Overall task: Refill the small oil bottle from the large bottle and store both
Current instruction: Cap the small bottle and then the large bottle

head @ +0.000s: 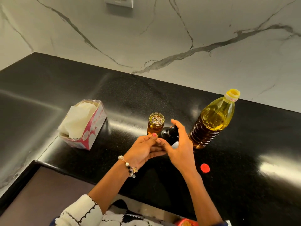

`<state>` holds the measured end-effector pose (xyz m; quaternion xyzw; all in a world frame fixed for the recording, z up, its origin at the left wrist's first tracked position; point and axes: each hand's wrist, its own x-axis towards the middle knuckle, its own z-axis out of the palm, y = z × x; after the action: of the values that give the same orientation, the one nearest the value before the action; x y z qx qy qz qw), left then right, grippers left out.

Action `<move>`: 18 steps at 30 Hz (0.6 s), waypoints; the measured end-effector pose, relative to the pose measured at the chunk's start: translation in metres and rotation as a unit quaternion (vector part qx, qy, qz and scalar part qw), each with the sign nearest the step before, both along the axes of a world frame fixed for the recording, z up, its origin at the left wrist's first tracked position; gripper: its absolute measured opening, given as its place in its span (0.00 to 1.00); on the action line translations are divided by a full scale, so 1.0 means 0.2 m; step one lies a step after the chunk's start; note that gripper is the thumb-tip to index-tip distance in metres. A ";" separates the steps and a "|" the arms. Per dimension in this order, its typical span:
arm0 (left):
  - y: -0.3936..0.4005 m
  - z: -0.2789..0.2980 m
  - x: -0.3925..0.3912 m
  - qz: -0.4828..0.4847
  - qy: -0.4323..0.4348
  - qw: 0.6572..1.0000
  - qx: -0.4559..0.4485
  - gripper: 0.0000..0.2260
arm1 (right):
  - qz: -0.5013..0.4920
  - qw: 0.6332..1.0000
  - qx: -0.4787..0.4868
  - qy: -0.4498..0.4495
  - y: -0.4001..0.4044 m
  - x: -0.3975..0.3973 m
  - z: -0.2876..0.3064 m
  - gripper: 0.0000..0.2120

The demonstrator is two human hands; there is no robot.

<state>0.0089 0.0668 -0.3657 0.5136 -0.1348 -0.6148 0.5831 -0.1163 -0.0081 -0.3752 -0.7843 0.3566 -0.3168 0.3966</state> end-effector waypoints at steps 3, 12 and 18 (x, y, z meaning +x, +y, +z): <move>0.00 -0.02 0.07 0.036 -0.158 0.986 0.023 0.10 | -0.026 0.999 -0.003 -0.024 -0.09 0.08 0.04 0.35; -0.16 -0.20 0.31 -0.031 -0.430 0.902 0.003 0.36 | 0.090 0.990 -0.012 0.110 -0.29 0.32 0.04 0.32; -0.30 -0.29 0.30 -0.054 -0.373 0.924 -0.066 0.42 | 0.092 0.983 -0.039 0.156 -0.28 0.34 0.04 0.31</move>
<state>0.0699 0.0076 -0.4236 0.6582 -0.4102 -0.3992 0.4890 -0.0476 -0.0632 -0.3669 -0.8684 0.3275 -0.1663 0.3332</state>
